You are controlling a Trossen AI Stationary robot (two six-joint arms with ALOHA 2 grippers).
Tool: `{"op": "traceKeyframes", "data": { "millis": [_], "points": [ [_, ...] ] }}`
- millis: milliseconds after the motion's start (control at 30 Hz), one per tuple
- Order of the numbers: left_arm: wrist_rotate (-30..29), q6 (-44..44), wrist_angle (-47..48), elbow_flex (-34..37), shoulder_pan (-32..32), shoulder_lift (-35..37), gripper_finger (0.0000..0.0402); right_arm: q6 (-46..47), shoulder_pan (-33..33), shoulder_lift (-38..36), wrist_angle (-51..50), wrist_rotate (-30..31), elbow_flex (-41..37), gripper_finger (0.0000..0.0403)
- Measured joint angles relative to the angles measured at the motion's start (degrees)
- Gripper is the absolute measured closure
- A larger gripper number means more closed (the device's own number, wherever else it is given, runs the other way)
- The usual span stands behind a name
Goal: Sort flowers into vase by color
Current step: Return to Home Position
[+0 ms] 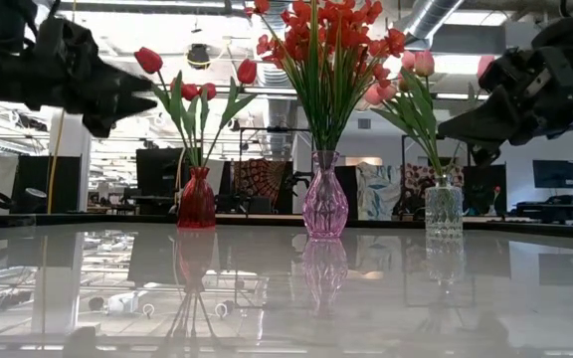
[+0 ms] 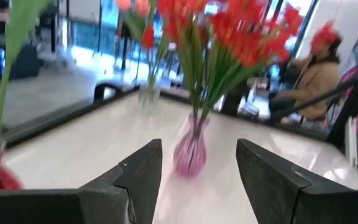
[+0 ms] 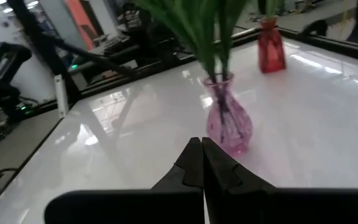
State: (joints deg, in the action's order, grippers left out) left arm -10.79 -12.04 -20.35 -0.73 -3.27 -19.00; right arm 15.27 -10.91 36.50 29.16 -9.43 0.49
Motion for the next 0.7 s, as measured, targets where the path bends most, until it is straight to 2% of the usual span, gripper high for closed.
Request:
{"op": "traceKeyframes", "data": {
  "millis": [267, 400, 500, 700],
  "points": [
    [-1.4, -3.0, 14.3, 0.0, 0.0, 11.2, 0.0207, -0.1, -5.3, -0.3, -1.1, -2.4, 0.0, 0.0384],
    [1.9, -3.6, 19.2, -0.5, 0.2, 19.1, 0.0207, -0.1, -8.4, -0.3, -3.1, -4.5, 0.0, 0.0384],
    [2.5, -4.8, 21.5, -1.1, 0.7, 18.7, 0.0207, -1.1, -10.5, -0.4, -5.6, -4.4, 0.0, 0.0384],
    [0.0, -4.5, 21.1, -1.1, 2.5, 17.1, 0.0207, -2.7, -14.4, -1.1, -3.4, -3.0, 0.0, 0.0384]
  ]
}}
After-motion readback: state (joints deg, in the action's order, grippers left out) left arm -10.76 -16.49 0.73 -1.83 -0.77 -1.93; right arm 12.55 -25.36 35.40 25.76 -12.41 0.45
